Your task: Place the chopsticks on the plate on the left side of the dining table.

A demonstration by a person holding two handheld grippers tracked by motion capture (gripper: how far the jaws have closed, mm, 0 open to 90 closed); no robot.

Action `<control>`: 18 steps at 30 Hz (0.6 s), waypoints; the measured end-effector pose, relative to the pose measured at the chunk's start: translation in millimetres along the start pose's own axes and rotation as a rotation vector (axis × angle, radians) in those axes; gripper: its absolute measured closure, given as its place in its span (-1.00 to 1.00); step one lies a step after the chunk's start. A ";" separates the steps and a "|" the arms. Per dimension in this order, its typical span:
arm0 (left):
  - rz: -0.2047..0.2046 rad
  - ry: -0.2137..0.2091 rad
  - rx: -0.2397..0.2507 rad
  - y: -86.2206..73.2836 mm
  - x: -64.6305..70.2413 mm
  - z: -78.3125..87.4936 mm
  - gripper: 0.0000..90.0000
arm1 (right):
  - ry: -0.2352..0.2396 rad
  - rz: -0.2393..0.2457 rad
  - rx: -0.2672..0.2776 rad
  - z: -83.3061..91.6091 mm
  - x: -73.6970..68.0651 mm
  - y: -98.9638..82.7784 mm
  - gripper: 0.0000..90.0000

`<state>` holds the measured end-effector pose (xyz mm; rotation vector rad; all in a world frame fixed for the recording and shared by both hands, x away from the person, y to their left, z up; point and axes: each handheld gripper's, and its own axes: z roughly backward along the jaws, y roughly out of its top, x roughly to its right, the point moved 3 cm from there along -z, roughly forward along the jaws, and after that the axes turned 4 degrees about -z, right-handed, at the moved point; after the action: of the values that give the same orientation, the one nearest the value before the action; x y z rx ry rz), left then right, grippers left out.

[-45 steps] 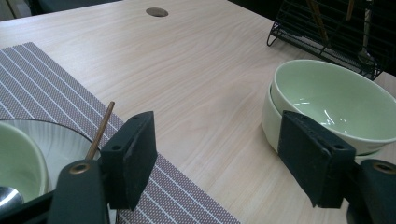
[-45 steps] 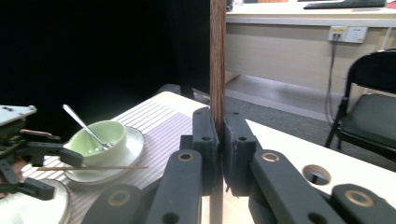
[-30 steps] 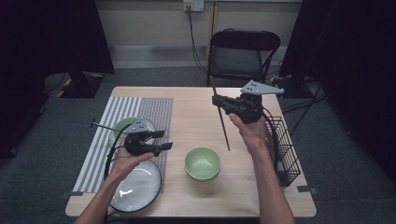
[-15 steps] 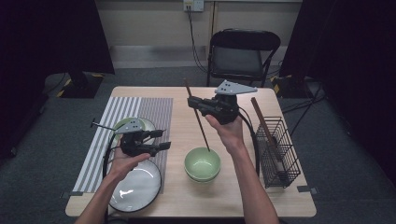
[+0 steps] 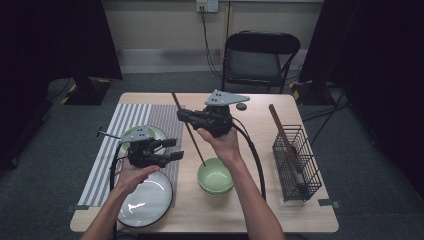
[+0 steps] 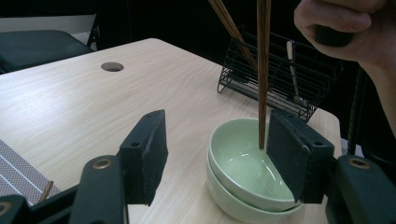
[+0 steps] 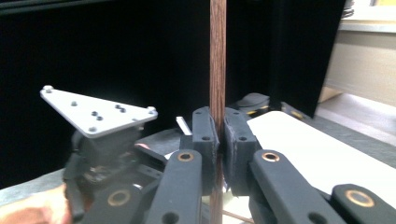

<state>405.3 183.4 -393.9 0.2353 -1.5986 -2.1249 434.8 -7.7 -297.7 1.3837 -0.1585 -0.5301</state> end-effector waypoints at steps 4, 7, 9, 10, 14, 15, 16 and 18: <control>-0.007 -0.019 0.004 0.2 1.1 -0.1 -0.18 | 0.025 0.005 -0.010 -14.7 -7.5 -3.1 0.89; -0.007 -0.033 0.006 0.7 2.3 -0.2 -0.19 | 0.035 0.000 -0.010 -18.2 -10.3 -4.0 0.89; -0.004 -0.038 0.007 0.3 2.7 -0.8 -0.19 | 0.045 0.001 -0.010 -22.0 -12.5 -5.4 0.89; -0.008 -0.040 0.004 0.1 2.9 -0.9 -0.19 | 0.052 -0.004 -0.013 -24.2 -14.2 -6.4 0.89; -0.018 -0.034 -0.006 -0.5 2.7 -1.7 -0.18 | 0.073 -0.008 -0.021 -29.9 -18.5 -8.9 0.89; -0.019 -0.029 -0.009 -1.0 2.3 -2.0 -0.17 | 0.077 -0.011 -0.023 -31.0 -19.6 -9.1 0.89; -0.018 -0.028 -0.008 -1.3 1.8 -2.1 -0.15 | 0.086 -0.012 -0.018 -32.6 -21.4 -9.1 0.89; -0.014 -0.019 -0.004 -2.1 0.4 -1.9 -0.15 | 0.093 -0.015 -0.016 -33.1 -22.0 -9.0 0.89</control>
<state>405.2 182.0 -396.3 0.2266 -1.6075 -2.1474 426.7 30.8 -308.5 1.3923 -0.0691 -0.4773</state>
